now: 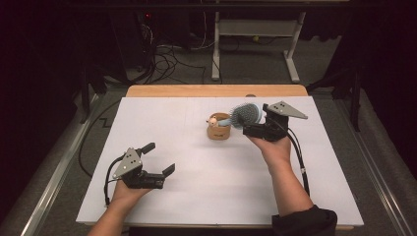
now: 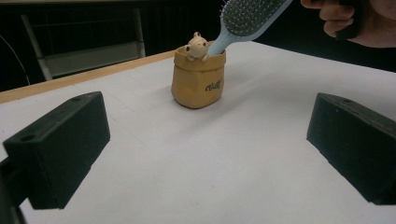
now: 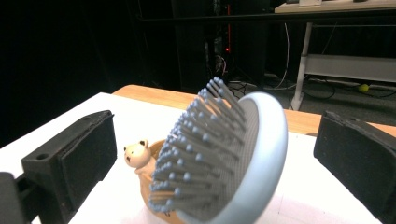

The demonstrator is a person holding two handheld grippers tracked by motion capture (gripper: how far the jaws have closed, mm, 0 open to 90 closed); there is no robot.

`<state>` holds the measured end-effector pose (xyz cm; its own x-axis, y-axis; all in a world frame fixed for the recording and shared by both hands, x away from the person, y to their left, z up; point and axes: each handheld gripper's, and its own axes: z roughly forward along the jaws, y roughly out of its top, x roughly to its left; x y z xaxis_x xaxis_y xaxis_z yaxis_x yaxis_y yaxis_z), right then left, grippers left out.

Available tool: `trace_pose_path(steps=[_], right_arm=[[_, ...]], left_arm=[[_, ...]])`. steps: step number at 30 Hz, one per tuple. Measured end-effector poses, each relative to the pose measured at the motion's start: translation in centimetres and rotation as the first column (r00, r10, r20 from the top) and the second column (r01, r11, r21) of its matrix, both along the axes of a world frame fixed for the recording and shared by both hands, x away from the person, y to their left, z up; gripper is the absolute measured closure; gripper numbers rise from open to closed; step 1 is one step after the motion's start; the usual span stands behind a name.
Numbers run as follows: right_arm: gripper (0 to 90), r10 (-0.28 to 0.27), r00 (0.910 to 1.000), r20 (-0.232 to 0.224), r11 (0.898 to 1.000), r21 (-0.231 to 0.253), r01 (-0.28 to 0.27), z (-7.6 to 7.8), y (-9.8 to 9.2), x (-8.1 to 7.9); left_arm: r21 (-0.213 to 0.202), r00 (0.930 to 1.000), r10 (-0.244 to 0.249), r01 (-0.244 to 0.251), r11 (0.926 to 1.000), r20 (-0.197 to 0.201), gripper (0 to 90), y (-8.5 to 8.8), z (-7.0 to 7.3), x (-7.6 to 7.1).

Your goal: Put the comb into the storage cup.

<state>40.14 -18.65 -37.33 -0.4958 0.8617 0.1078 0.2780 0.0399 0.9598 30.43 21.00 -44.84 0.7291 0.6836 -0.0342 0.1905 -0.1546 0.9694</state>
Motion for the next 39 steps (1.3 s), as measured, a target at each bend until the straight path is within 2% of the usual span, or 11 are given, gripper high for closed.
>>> trace_pose_path(steps=[5,9,18,28,33,39], right_arm=[[0.1,0.008,1.0000,0.004,1.000,-0.021,-0.008,-0.5,-0.1,-1.0],[0.1,0.023,0.9997,0.005,0.999,-0.032,-0.023,-1.4,-0.2,-2.0],[0.1,0.044,0.9987,-0.024,0.996,-0.077,-0.046,-3.9,-0.2,-3.4],[0.1,0.058,0.9969,-0.054,0.986,-0.153,-0.065,-6.7,-0.2,-5.1],[0.1,0.060,0.9965,-0.058,0.985,-0.156,-0.068,-7.6,-0.7,-6.0],[0.1,0.060,0.9974,-0.040,0.989,-0.130,-0.065,-8.2,-2.3,-7.9]], left_arm=[[0.001,1.0000,0.003,-0.003,1.0000,-0.004,0.0,0.1,-0.1,0.1],[0.002,1.0000,0.007,-0.007,1.0000,-0.003,0.0,0.2,-0.1,0.0],[0.004,0.9999,0.011,-0.011,0.9999,-0.004,0.0,0.2,-0.1,0.1],[0.001,0.9999,0.009,-0.009,1.0000,-0.012,0.0,0.4,-0.2,0.2],[0.001,0.9999,0.006,-0.006,1.0000,-0.013,0.1,0.4,-0.2,0.2],[-0.003,0.9999,0.005,-0.005,1.0000,-0.012,0.1,0.4,-0.1,0.1]])
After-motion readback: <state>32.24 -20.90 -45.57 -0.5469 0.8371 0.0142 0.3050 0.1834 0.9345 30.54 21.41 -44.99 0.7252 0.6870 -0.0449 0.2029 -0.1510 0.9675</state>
